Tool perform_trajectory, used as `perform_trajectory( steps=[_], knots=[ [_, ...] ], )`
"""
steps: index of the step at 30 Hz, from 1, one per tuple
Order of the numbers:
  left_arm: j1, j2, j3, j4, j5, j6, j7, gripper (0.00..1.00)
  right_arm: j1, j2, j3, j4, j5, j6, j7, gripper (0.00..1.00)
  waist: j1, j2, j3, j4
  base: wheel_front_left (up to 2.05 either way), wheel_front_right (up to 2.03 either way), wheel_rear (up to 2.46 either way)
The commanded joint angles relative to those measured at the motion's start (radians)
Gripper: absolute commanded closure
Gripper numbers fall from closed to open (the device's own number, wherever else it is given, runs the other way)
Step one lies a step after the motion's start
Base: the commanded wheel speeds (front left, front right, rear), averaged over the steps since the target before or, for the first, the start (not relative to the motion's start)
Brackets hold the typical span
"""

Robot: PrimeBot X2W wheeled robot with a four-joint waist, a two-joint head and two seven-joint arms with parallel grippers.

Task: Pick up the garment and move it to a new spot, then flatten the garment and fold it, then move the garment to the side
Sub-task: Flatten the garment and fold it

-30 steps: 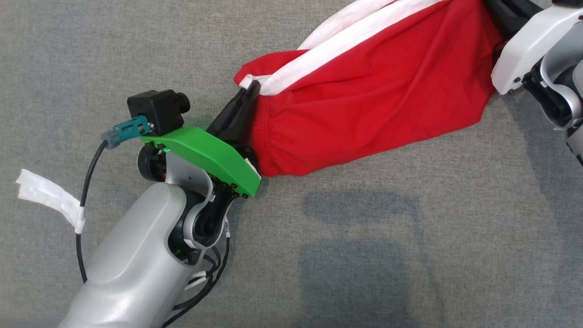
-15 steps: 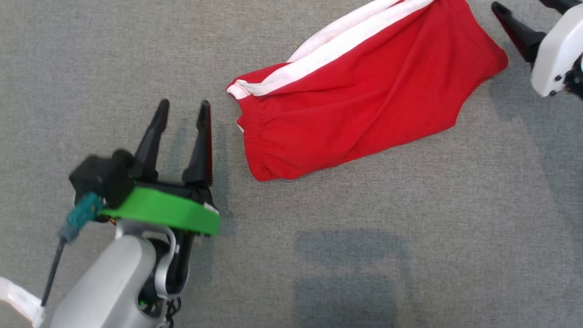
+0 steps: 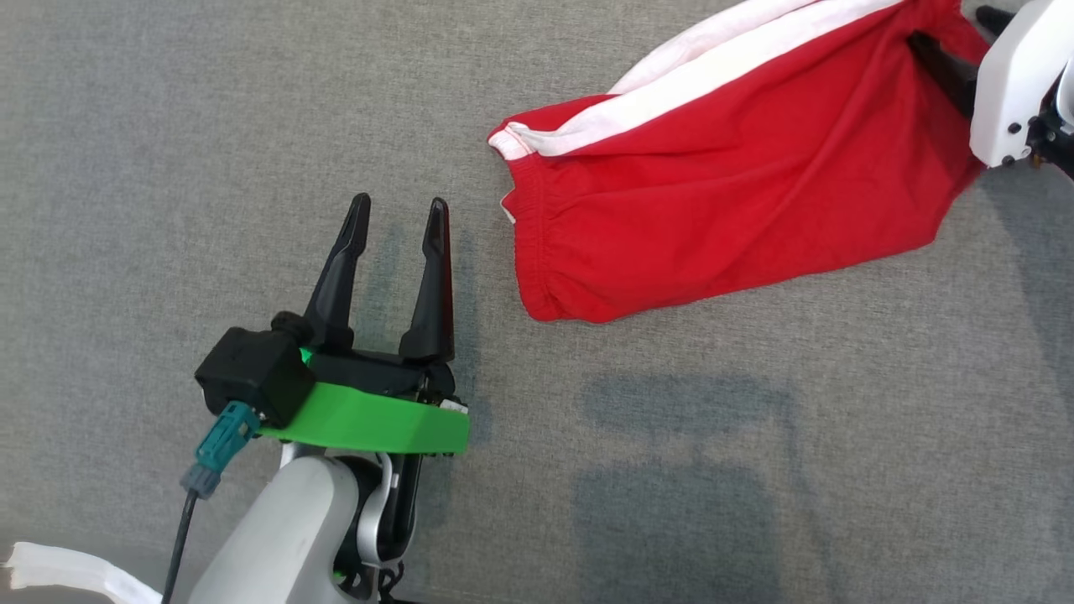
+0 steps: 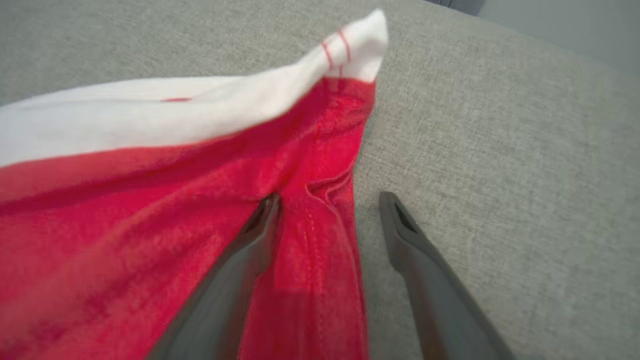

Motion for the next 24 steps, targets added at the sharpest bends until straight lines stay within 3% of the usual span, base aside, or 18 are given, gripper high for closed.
perform_trajectory(
  steps=[1,2,3,4,8,13,18,24],
  knots=[
    [0.012,-0.017,0.015,0.009,0.018,-0.018,-0.004,0.00,0.040,0.028,0.033,0.024,-0.015,0.001,0.041,0.00,0.0000,0.0000,0.018,0.027,0.00,0.00,0.00],
    [0.016,-0.033,0.027,0.019,0.022,-0.033,-0.004,0.00,0.044,0.034,0.039,0.022,-0.026,0.002,0.048,0.00,0.0000,0.0000,0.015,0.028,0.00,0.00,0.00],
    [0.022,-0.048,0.038,0.028,0.025,-0.049,-0.004,0.00,0.047,0.044,0.039,0.016,-0.027,0.004,0.050,0.60,0.0000,0.0000,0.010,0.027,0.00,0.00,0.00],
    [0.024,-0.054,0.049,0.040,0.040,-0.063,-0.003,0.00,0.057,0.058,0.039,0.008,-0.016,0.006,0.044,1.00,0.0000,0.0000,0.001,0.023,0.00,0.00,0.00],
    [0.052,-0.072,0.088,0.091,0.068,-0.104,-0.004,0.00,0.110,0.116,-0.016,0.010,0.074,0.006,0.015,1.00,0.0000,0.0000,-0.070,-0.018,0.00,0.00,0.00],
    [0.134,-0.049,0.133,0.143,0.090,-0.134,-0.004,0.00,0.188,0.216,-0.083,0.021,0.192,0.002,-0.024,1.00,0.0000,0.0000,-0.207,-0.130,0.00,0.00,0.00],
    [0.208,-0.039,0.136,0.166,0.095,-0.147,-0.004,0.00,0.264,0.183,-0.137,0.047,0.217,-0.001,-0.052,1.00,0.0000,0.0000,-0.299,-0.199,0.00,0.00,0.00],
    [0.262,-0.043,0.141,0.168,0.096,-0.147,-0.004,0.00,0.336,0.127,-0.227,0.069,0.221,0.000,-0.077,1.00,0.0000,0.0000,-0.343,-0.223,0.00,0.00,0.00]
  ],
)
